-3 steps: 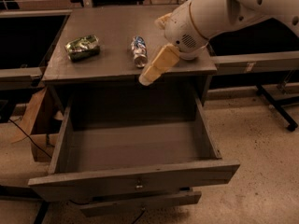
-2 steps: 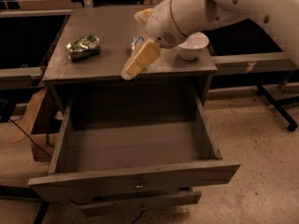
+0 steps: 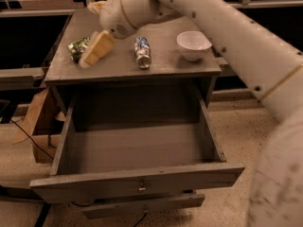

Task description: Place green can into top drawer

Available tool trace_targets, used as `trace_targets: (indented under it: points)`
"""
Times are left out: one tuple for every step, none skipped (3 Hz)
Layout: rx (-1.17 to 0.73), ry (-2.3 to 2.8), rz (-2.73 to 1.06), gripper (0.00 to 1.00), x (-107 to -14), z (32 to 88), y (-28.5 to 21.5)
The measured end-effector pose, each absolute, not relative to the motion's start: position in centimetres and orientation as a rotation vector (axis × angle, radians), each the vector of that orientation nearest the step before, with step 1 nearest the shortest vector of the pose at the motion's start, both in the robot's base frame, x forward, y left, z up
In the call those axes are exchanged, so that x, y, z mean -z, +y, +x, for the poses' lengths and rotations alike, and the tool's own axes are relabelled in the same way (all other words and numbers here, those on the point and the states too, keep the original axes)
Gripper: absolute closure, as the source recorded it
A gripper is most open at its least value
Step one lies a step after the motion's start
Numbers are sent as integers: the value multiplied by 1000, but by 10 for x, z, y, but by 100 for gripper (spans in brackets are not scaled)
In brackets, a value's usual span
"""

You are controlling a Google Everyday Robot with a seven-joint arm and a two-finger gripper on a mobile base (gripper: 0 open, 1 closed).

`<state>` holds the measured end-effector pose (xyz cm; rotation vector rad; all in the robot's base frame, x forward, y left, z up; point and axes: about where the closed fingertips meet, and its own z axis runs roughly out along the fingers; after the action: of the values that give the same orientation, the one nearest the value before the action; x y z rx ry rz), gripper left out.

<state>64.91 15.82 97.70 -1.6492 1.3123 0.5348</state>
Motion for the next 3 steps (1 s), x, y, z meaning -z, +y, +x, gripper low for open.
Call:
trace_targets:
  points:
    - [-554,1277,-1664,0,-973,672,206]
    - [-528,1315,-1689,0,-960,697,230]
    - [-478,1385,-1700,0,-946,717,228]
